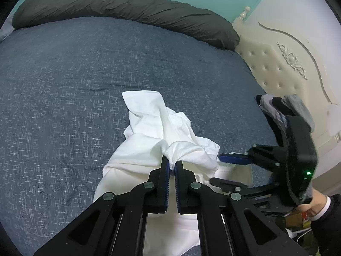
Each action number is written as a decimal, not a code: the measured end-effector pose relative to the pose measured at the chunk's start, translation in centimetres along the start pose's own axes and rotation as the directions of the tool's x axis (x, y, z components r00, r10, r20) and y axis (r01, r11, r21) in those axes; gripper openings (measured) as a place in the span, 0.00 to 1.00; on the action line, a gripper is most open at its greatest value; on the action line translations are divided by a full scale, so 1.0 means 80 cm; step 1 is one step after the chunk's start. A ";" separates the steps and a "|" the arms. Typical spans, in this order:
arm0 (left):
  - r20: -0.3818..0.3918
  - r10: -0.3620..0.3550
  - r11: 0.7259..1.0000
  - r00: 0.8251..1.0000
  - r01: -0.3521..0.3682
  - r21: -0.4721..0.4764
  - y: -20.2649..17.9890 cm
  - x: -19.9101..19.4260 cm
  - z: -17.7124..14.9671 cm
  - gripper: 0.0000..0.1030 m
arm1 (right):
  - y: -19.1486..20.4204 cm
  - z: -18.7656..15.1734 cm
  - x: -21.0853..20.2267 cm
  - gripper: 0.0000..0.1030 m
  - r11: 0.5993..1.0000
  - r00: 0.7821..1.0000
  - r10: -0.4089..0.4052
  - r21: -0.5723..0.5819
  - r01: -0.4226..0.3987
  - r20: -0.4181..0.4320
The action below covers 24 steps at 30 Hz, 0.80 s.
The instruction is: Fold clothes
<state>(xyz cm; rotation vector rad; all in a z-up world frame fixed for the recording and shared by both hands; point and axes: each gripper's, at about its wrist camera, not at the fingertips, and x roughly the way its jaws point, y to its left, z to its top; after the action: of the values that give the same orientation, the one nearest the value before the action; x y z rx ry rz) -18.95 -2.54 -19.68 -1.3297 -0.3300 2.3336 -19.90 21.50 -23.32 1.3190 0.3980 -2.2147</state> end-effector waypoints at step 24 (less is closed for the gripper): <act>-0.022 0.033 0.974 0.999 -0.028 0.224 -0.028 -0.021 -0.072 0.50 | -0.101 0.013 -0.033 0.10 0.919 0.991 0.076 0.378 -0.113 0.112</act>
<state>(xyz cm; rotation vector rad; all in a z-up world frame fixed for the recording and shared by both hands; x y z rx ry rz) -12.70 -1.41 -20.43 -1.2614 -0.0366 2.2976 -24.32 28.37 -20.62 1.3830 -0.1454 -2.3389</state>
